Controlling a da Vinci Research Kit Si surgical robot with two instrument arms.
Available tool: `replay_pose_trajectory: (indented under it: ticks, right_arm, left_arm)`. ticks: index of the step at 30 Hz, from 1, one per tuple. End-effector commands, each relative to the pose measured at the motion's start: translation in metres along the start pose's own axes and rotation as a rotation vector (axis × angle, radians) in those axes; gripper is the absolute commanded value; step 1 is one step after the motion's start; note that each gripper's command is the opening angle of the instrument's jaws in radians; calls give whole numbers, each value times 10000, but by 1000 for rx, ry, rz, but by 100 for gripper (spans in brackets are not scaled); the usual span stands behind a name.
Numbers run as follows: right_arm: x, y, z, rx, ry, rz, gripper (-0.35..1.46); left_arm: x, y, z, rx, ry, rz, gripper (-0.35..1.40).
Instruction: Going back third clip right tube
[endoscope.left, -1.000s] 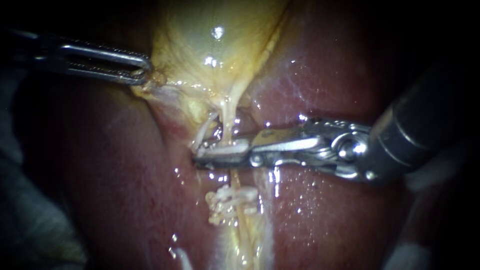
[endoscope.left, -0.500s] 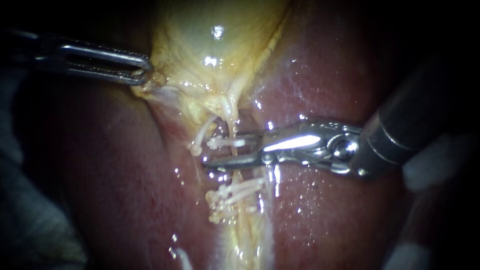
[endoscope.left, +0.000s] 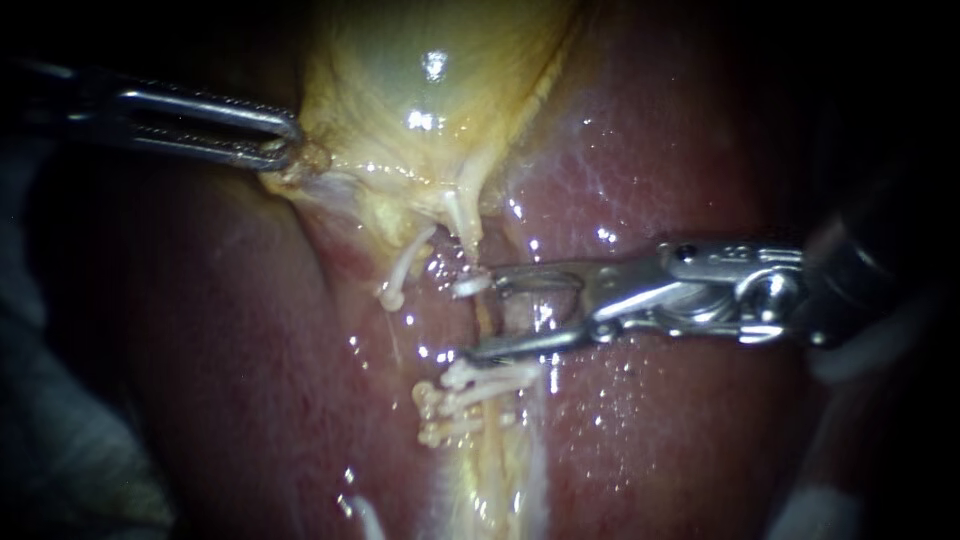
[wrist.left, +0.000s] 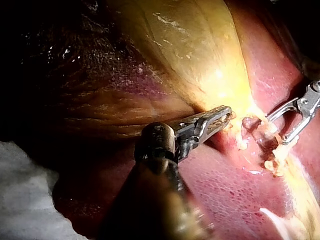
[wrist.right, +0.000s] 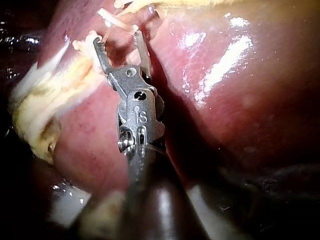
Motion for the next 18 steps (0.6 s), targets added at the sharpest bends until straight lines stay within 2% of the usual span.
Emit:
replay_pose_trajectory:
  ticks: [1,11,18]
  right_arm:
    - [1,-2,-5,4,0,-15,50]
    - [11,-17,-50,20,-4,-156,50]
    - [23,-21,-69,10,-17,-208,50]
  left_arm:
    - [0,0,0,0,0,0,-35]
    - [0,0,-1,-1,0,0,-35]
    - [0,0,-1,-1,0,0,-35]
